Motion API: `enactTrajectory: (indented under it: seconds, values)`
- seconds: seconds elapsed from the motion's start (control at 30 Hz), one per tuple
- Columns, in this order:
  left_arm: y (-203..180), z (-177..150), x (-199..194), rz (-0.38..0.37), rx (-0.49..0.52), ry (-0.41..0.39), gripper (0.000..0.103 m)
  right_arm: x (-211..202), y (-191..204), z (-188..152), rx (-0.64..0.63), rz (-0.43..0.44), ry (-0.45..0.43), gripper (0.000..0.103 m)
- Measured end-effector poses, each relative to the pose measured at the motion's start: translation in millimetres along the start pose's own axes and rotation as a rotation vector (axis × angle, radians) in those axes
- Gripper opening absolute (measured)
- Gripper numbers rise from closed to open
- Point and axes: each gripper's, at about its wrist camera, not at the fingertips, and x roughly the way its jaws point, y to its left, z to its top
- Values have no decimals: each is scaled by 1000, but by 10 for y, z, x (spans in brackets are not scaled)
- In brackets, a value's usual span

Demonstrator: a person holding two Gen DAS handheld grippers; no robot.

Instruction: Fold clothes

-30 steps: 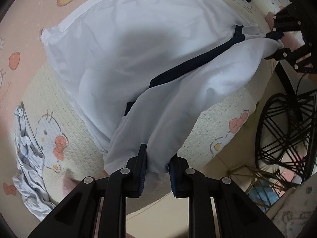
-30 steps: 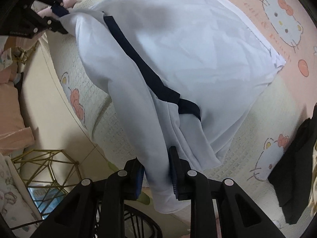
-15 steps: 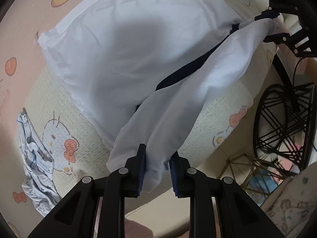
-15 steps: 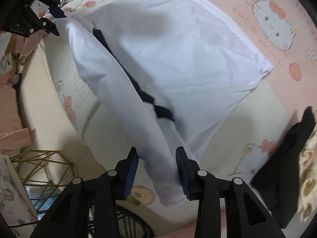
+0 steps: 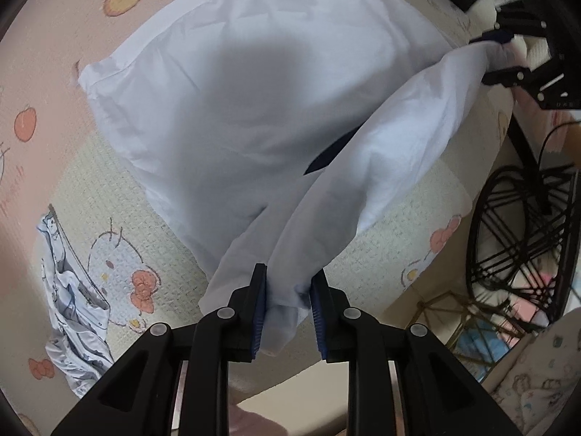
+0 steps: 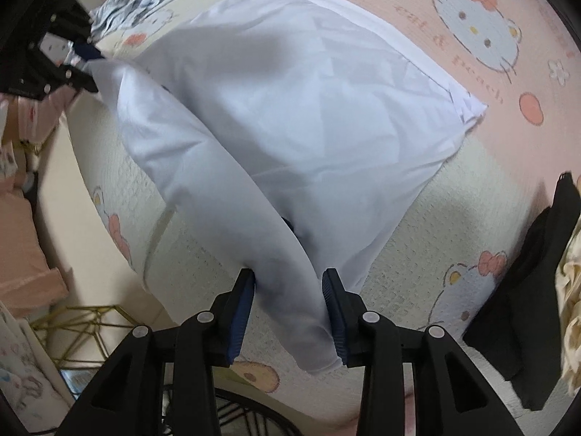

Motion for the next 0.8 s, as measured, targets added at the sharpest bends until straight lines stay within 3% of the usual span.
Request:
enactTrajectory:
  seconds: [0.2,0.27,0.33,0.53,0.67,0.8]
  values:
    - [167,1,-51,-54,-66,-71,20,-68,-155,31,84,7,-48,42]
    - [235,34,2,-75,-110,-105,20,-11,-406,-49,118,-10,-70,42]
    - [279,78,98,-87,-142,-91,20,87,-284,-133,162,-20,-91,42]
    - [319,113,152,-44,-128,-107,27,277,-133,181,218,-66,-71,42]
    - [485,114,243,11,-241,-126,45,351,-155,231,289,-67,-39,42]
    - [512,84,285,36,-291,-160,48,423,-191,210,352,-72,-41,42]
